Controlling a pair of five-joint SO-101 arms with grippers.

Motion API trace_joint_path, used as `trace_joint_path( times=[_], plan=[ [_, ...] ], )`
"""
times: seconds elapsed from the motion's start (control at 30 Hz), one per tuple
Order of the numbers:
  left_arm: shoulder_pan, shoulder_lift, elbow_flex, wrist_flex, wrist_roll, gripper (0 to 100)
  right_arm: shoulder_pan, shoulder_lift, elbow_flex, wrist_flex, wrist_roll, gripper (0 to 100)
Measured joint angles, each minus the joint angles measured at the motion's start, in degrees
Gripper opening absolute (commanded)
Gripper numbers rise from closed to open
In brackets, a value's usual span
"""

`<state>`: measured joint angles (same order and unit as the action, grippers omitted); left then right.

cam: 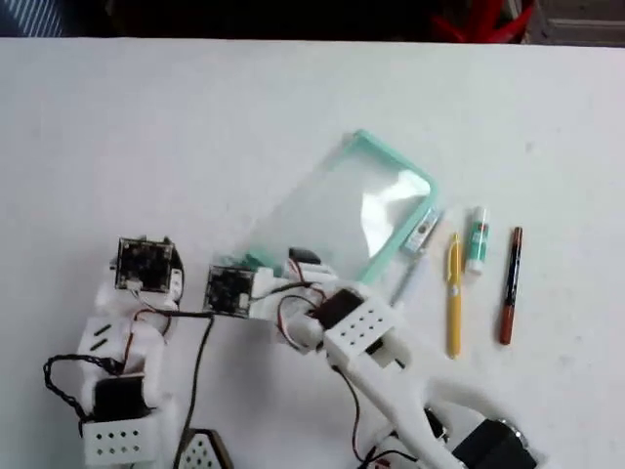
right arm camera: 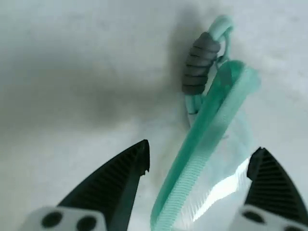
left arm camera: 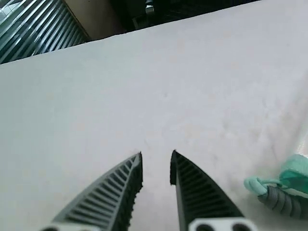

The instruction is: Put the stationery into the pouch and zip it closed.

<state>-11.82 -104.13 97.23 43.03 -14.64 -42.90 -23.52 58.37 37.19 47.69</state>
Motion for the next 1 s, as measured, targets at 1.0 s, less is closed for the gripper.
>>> trace_joint_path(
  times=[1.0],
  plan=[
    [0.0, 0.0, 0.0, 0.0, 0.0, 12, 15.1, -5.8, 24.1, -41.2, 8.6, 1.8]
  ],
)
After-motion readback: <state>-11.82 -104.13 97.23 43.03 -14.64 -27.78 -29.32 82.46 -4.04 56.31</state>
